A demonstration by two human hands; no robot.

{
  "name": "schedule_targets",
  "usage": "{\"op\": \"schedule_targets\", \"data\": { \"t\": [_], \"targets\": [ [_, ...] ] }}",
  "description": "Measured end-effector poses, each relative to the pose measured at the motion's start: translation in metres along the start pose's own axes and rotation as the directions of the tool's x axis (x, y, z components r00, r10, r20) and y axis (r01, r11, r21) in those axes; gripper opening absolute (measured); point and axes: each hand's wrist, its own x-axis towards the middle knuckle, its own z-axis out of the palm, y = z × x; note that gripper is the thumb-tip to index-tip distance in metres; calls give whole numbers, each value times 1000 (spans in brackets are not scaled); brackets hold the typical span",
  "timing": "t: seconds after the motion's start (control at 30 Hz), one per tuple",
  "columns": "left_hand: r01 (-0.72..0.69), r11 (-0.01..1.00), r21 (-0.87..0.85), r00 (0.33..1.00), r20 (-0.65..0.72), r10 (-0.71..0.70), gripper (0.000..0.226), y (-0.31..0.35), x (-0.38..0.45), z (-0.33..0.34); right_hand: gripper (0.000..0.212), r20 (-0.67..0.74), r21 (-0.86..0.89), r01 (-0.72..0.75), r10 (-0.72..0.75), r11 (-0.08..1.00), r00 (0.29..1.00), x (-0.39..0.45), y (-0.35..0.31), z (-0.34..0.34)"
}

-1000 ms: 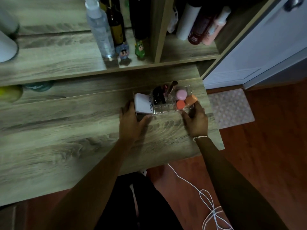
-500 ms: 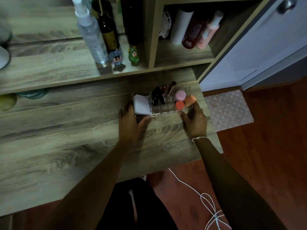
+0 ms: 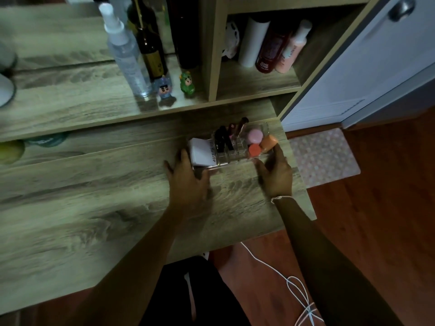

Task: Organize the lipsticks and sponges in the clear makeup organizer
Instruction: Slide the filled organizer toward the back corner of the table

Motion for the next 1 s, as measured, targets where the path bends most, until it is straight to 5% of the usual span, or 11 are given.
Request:
{"op": "schedule_targets", "data": {
  "t": [0.07, 0.17, 0.3, 0.5, 1.0],
  "targets": [
    [-18, 1000, -26, 998, -67, 16, 75, 4, -3, -4, 53, -148, 55, -21, 28, 998, 989, -14, -2, 7],
    [-243, 970, 33, 961, -129, 245, 69, 16, -1, -11, 48, -270, 89, -13, 37, 996, 962, -42, -7, 25],
    [-406, 901, 155, 912, -2, 411, 69, 34, 18, -14, 70, -137, -54, 14, -21, 998, 990, -64, -9, 51],
    [-418, 860, 293, 908, 129, 398, 69, 39, 30, -8, 77, 1, -374, 136, -146, 918, 989, -71, 1, 63],
    [-562, 721, 406, 823, 191, 534, 73, 42, 37, -4, 72, 57, -460, 100, -83, 882, 995, -69, -2, 63]
  ]
}}
